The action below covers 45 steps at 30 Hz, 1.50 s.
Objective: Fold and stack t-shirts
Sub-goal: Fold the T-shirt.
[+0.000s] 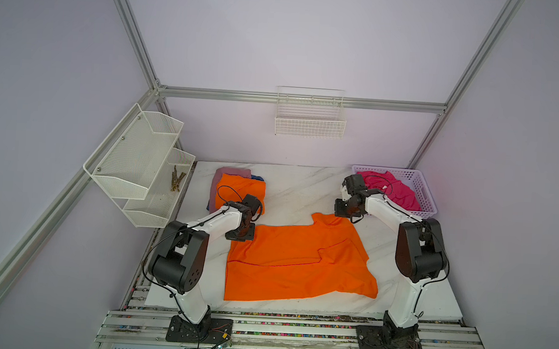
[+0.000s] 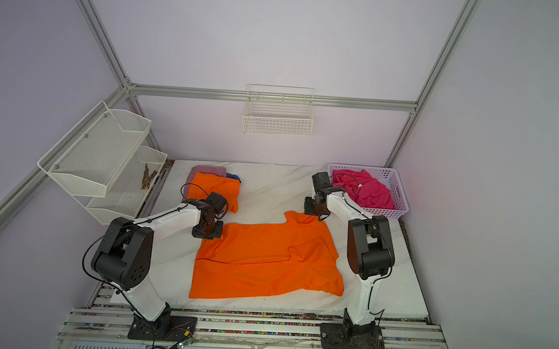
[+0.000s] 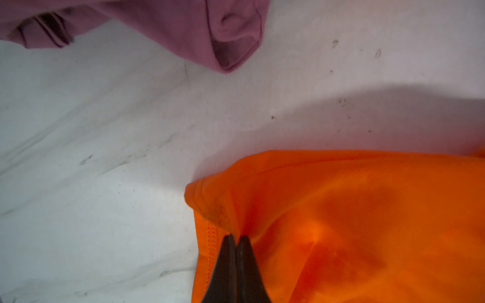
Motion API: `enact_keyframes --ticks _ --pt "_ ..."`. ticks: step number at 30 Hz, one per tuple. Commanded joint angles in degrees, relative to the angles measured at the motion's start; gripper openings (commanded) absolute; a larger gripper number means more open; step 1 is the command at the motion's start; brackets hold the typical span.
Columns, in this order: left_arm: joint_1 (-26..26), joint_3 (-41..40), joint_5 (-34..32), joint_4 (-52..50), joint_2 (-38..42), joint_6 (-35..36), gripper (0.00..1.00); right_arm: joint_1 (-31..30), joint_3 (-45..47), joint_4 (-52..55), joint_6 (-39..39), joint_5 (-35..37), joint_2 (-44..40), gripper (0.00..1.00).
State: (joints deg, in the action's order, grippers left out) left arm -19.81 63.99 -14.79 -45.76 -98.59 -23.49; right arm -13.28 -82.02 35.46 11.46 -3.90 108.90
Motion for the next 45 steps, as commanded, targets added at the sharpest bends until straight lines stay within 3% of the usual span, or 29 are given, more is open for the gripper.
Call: enact_keyframes --ticks 1,16,25,45 --pt "0.5 1.6 -0.7 -0.7 0.1 -1.3 0.00 -0.3 1.9 0.1 0.0 0.9 -3.7 0.00" --pt "0.5 2.3 -3.0 -3.8 0.2 -2.2 0.00 -0.4 11.7 5.1 0.0 0.8 -21.1 0.00" --pt "0.5 3.1 -4.0 -4.9 -1.5 -3.1 0.00 -1.2 23.0 5.8 5.5 -5.1 -36.4 0.00" --pt "0.5 1.7 -4.5 -6.2 0.0 -3.8 0.00 -6.1 31.9 5.2 8.0 -5.0 -43.6 0.00"
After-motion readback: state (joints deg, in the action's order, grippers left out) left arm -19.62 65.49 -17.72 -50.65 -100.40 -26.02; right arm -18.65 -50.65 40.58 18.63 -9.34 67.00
